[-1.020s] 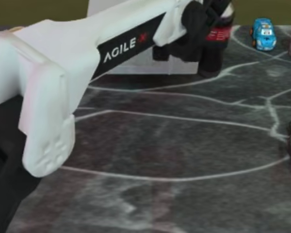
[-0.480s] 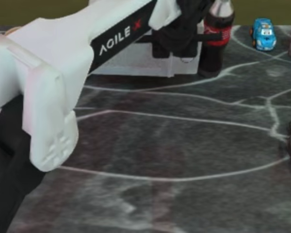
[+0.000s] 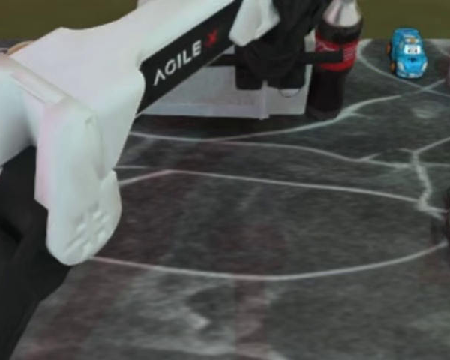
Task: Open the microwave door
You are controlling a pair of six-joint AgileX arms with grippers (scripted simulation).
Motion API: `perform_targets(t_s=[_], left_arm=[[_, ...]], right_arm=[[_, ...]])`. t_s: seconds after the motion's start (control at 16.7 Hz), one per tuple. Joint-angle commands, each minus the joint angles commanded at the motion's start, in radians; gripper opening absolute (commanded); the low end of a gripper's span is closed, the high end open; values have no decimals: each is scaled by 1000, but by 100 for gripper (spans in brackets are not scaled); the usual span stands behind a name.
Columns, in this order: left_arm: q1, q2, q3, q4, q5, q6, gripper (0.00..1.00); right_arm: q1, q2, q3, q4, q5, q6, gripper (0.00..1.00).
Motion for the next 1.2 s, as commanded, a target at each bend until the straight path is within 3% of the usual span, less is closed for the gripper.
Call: perform_targets(t_s=[1.2], left_arm=[[-3,-43,-78,45,12,24,0]], right_arm=[[0,0,0,0,0,0,100]])
